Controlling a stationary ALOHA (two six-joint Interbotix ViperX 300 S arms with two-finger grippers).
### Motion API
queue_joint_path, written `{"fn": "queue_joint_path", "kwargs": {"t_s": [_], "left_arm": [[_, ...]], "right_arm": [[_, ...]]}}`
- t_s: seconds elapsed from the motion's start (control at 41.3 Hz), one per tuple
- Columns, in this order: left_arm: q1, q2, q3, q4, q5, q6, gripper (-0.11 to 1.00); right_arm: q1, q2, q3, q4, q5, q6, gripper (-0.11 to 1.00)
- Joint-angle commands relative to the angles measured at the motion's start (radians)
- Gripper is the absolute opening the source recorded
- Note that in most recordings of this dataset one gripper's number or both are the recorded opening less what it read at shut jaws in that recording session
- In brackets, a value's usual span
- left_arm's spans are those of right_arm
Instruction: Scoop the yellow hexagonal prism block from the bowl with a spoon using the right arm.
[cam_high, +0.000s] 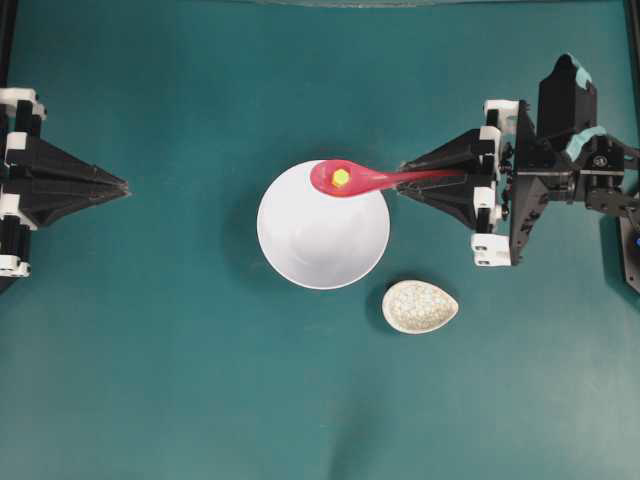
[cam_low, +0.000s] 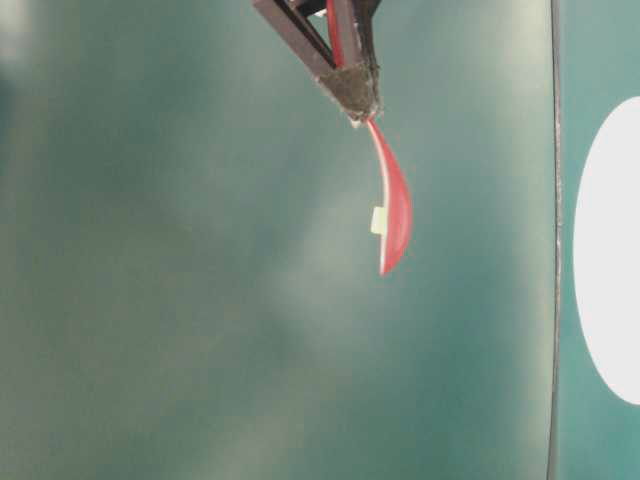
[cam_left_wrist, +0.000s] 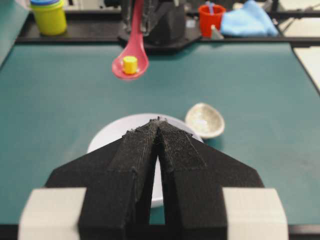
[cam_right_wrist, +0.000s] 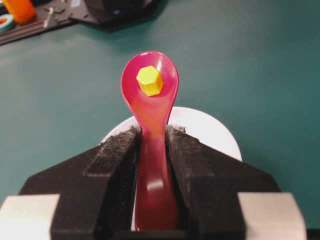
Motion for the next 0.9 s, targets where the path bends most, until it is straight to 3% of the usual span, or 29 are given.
{"fn": "queue_joint_path", "kwargs": {"t_s": [0.0, 0.871], "left_arm": [[0.002, 0.005, -0.026, 0.002, -0.011, -0.002, 0.02], [0.000, 0.005, -0.026, 0.002, -0.025, -0.005, 0.02]], "right_arm": [[0.002, -0.020, -0.028, -0.002, 0.000, 0.003, 0.24], [0.002, -0.025, -0.043, -0.015, 0.021, -0.018, 0.24]]}}
